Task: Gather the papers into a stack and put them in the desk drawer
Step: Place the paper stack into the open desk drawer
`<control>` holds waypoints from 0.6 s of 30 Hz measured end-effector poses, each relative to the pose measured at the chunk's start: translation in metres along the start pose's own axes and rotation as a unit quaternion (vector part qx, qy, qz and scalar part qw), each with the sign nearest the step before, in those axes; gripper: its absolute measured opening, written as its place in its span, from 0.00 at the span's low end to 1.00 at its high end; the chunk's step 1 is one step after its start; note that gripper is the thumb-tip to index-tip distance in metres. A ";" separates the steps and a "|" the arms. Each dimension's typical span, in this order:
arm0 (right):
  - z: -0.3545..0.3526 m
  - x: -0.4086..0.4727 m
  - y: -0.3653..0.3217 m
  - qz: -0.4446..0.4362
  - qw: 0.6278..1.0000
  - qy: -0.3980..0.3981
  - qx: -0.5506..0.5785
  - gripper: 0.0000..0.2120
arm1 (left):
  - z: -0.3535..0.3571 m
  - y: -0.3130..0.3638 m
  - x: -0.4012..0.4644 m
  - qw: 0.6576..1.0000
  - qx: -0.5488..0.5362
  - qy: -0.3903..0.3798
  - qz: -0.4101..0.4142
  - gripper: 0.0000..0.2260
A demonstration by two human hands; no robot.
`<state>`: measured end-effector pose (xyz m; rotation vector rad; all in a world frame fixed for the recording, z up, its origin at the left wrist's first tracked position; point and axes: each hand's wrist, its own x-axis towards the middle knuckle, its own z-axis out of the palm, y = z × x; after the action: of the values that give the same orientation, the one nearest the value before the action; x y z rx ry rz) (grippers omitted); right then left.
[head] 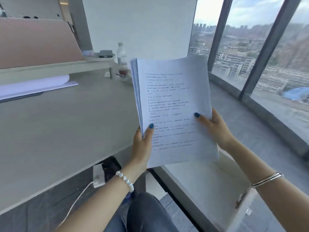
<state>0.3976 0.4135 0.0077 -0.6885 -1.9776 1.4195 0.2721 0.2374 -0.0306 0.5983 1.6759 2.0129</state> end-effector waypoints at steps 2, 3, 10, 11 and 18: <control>-0.033 -0.013 0.016 0.014 0.999 0.005 -0.028 0.17 | 0.027 -0.018 -0.013 0.999 0.006 -0.023 -0.040 0.15; -0.048 -0.019 0.024 0.022 0.999 0.002 -0.039 0.17 | 0.038 -0.026 -0.020 0.997 0.007 -0.040 -0.058 0.15; -0.118 -0.052 0.070 0.087 0.992 -0.003 -0.088 0.17 | 0.093 -0.053 -0.030 0.991 -0.009 -0.086 -0.104 0.06; -0.123 -0.053 0.076 0.094 0.991 -0.003 -0.090 0.18 | 0.099 -0.058 -0.029 0.989 -0.014 -0.085 -0.117 0.06; -0.131 -0.035 0.111 0.155 0.979 -0.071 -0.114 0.15 | 0.107 -0.110 -0.021 0.975 0.049 -0.023 -0.215 0.23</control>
<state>0.5243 0.5054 -0.0724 -1.0650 -2.2424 1.4644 0.3595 0.3266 -0.1223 0.2775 1.7107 1.6033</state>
